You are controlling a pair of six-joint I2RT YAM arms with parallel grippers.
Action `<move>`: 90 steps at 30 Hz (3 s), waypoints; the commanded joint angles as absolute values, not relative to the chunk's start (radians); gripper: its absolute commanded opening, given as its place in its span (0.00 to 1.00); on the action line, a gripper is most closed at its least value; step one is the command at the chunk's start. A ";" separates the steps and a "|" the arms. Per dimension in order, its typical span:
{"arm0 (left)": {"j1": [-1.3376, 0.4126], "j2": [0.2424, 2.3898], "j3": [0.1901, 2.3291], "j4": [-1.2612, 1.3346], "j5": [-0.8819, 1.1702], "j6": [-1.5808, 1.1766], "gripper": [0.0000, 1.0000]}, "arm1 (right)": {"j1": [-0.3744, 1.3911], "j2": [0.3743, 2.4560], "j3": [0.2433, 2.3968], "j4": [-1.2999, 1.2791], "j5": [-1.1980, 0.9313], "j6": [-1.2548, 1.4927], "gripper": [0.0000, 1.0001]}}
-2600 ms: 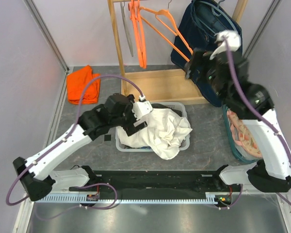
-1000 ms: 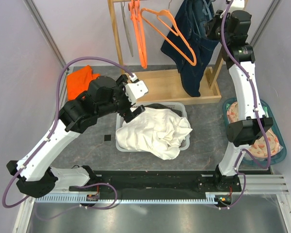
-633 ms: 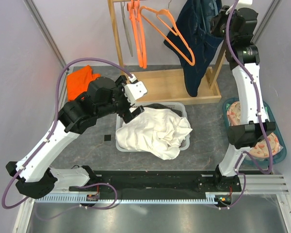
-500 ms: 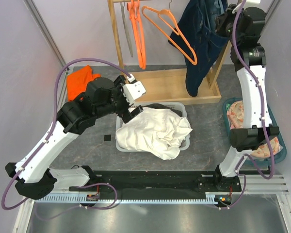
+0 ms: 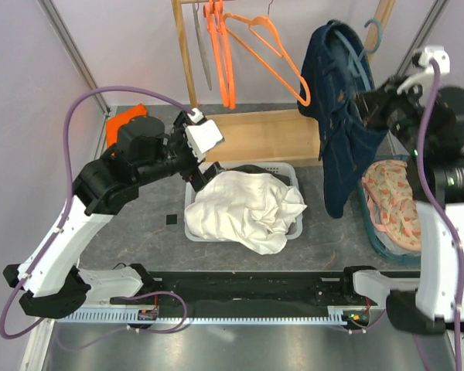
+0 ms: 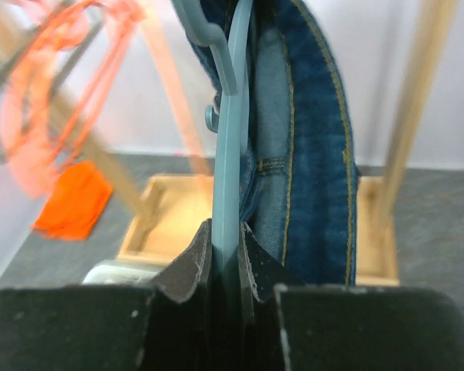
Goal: Remove the skirt from the hanger
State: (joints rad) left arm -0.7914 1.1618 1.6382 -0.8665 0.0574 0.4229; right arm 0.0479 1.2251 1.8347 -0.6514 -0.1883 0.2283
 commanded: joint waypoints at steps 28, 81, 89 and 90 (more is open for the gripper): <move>-0.680 1.411 2.207 -0.680 0.268 0.173 1.00 | 0.233 0.919 1.625 -0.594 -0.868 0.187 0.00; -0.747 1.542 2.298 -0.667 0.555 0.064 0.02 | 0.362 1.074 1.617 -0.604 -0.809 0.184 0.01; -0.805 1.537 2.224 -0.710 0.535 0.110 0.02 | 0.407 1.164 1.774 -0.583 -0.723 0.177 0.00; -0.805 1.531 2.212 -0.715 0.522 0.118 0.02 | 0.405 1.176 1.813 -0.606 -0.713 0.160 0.00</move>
